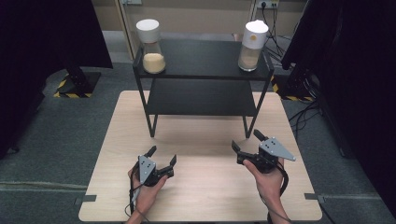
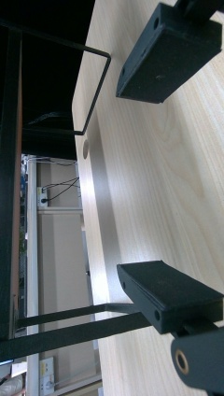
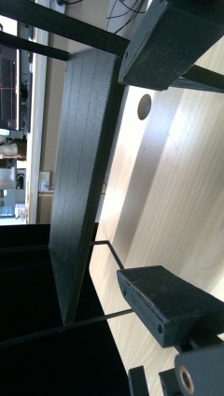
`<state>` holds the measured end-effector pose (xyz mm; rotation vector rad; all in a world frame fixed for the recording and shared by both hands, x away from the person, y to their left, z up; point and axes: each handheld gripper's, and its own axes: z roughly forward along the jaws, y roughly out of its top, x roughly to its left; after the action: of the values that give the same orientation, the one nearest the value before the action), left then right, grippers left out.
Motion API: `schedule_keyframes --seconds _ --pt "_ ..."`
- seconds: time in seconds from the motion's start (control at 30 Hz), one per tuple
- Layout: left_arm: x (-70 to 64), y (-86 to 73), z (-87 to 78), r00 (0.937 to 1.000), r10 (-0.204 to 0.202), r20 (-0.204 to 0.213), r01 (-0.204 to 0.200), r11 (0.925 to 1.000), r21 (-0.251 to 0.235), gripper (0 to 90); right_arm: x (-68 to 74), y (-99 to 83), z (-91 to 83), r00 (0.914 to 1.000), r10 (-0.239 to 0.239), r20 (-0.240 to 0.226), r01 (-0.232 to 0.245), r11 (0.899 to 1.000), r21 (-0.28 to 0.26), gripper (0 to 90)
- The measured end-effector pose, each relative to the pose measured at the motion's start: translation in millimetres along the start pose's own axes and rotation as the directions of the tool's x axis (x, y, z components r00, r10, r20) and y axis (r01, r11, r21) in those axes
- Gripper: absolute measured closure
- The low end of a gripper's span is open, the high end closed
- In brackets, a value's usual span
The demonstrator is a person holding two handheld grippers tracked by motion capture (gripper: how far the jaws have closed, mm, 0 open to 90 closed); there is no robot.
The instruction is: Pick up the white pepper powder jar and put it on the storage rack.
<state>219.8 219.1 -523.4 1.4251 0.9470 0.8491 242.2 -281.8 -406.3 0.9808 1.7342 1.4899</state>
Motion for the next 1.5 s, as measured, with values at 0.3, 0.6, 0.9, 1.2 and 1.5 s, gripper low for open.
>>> schedule_keyframes --seconds 0.3,0.6,0.9,1.2,1.5 --pt "0.1 0.1 0.1 1.0000 0.000 0.001 0.000 1.0000 0.001 12.5 0.1 -15.0 -3.3 1.0000 0.005 -0.002 -0.005 1.000 0.028 6.8" --pt "-0.3 -0.1 0.0 1.0000 0.001 -0.001 -0.001 1.0000 0.000 12.5 1.3 -31.3 -6.1 0.9999 0.016 -0.005 -0.016 0.998 0.062 6.8" --pt "0.0 0.0 0.0 1.0000 0.000 0.000 0.000 1.0000 0.000 12.5 -0.7 -43.3 -8.0 0.9995 0.032 -0.004 -0.031 0.996 0.086 6.8" --pt "-0.3 -0.2 -0.1 1.0000 0.001 -0.001 -0.001 1.0000 -0.001 12.5 -2.2 -53.2 -11.9 0.9993 0.037 0.009 -0.038 0.995 0.097 6.8" --pt "-0.3 -0.2 -0.1 1.0000 0.000 -0.002 0.000 1.0000 -0.001 12.5 -3.0 -62.7 -15.2 0.9987 0.043 0.027 -0.046 0.992 0.119 6.8"
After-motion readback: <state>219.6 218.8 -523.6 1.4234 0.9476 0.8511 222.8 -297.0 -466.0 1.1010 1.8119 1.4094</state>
